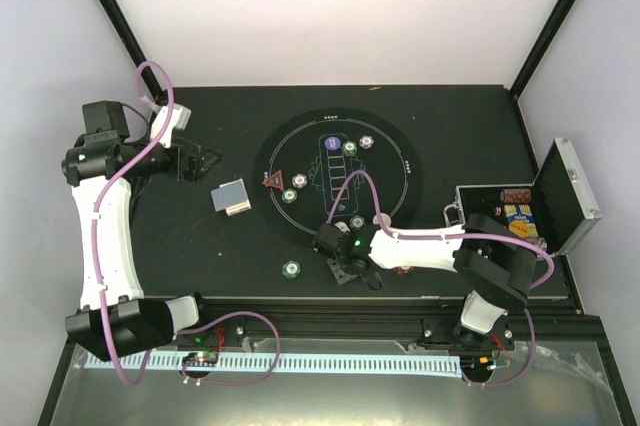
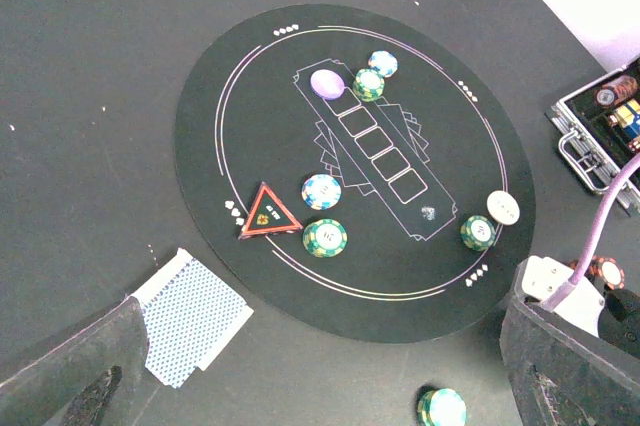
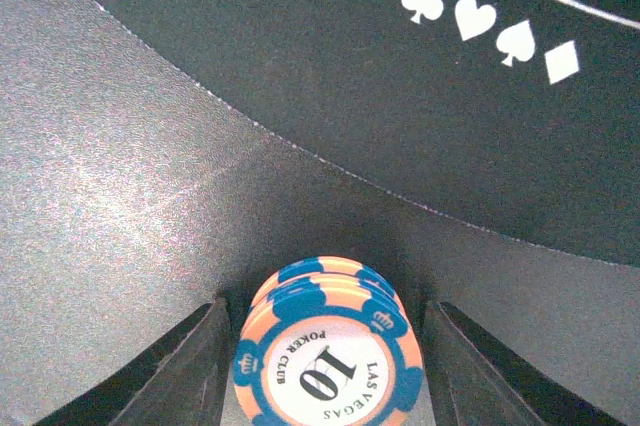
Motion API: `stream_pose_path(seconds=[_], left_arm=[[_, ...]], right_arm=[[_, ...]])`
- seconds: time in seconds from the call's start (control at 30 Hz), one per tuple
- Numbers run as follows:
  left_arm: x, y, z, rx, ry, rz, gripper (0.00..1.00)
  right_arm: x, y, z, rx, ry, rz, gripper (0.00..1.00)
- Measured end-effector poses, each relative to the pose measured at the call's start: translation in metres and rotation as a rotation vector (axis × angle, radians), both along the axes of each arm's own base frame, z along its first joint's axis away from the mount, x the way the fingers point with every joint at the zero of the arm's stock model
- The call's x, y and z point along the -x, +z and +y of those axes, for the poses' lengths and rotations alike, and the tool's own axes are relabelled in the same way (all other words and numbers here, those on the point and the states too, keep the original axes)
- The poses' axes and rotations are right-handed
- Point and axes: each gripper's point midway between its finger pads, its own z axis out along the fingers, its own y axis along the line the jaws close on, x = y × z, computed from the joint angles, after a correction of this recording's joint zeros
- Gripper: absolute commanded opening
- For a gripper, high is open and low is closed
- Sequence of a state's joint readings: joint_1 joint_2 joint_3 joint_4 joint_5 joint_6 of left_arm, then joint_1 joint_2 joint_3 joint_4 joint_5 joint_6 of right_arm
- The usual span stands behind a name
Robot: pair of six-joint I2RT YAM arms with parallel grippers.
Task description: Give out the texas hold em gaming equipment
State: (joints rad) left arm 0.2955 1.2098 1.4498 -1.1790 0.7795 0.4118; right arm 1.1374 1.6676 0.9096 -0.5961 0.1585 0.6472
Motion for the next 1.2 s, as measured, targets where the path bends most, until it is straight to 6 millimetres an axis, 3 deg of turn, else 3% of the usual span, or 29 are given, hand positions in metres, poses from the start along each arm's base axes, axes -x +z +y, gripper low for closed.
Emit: stream_pose_path(seconds=[0.4, 1.03, 1.2], left_arm=[[0.0003, 0.0007, -0.0010, 0.006, -0.004, -0.001, 0.99], [0.0004, 0.0007, -0.0011, 0.007, -0.005, -0.001, 0.99], [0.0004, 0.0007, -0.0011, 0.007, -0.004, -0.001, 0.99]], right_arm=[[-0.0020, 0.0071, 0.0037, 0.002, 0.015, -0.004, 0.47], [-0.0033, 0.0032, 0.0012, 0.012, 0.009, -0.001, 0.51], [-0.0037, 0.0015, 0.0016, 0.014, 0.010, -0.001, 0.45]])
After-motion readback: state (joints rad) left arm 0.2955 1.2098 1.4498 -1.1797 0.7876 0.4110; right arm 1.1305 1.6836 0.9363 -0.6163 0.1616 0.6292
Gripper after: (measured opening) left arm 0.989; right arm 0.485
